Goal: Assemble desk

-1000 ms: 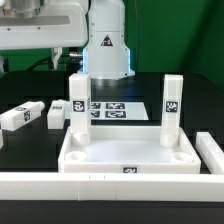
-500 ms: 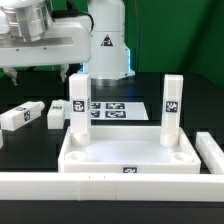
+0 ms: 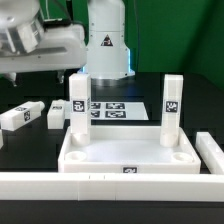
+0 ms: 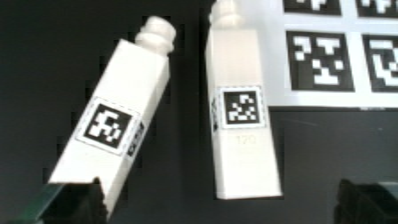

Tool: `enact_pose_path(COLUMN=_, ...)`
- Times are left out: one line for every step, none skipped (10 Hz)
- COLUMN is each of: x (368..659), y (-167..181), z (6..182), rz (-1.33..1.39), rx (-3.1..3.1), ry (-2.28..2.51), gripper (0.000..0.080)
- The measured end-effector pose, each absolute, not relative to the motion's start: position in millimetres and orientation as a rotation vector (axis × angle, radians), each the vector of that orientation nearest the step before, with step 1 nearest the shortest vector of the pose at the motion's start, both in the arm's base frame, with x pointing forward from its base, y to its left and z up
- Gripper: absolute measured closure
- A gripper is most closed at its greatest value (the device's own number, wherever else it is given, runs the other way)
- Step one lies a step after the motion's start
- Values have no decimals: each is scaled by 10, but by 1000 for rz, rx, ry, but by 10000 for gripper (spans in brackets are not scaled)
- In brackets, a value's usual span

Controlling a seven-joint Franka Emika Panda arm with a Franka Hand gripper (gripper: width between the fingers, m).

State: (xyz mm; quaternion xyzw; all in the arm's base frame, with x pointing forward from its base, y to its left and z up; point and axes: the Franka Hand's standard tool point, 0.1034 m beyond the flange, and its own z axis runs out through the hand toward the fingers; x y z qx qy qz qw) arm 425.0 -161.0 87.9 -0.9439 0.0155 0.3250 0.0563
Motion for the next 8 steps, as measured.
enact_pose_path(x=4204, y=-1619, z=878, rz=1124, rx=-2795, ry=64, gripper=150)
enact_pose_path(x=4222, y=-1606, z=843, rz=1214, rx=-2757, ry=60, gripper=150)
enact_pose_path(x=4192, y=-1587, z=837, rz=1288, rx=-2715, ry=60, gripper=150)
enact_pose_path(x=4158, y=-1590, z=811, rz=1370, rx=-2662, ry=64, gripper=150)
enact_pose_path(x=4143, y=-1681, z=768, rz=1365, rx=-2651, ry=63, gripper=150)
enact_pose_path(x=4111, y=-1757, z=771, rz=1361, rx=-2644, ry=74, gripper=150)
enact_pose_path(x=4080, y=-1814, z=764, rz=1360, rx=-2637, ry=89, gripper=150)
enact_pose_path(x=4049, y=-1825, z=746, rz=1370, rx=-2634, ry=117, gripper=150)
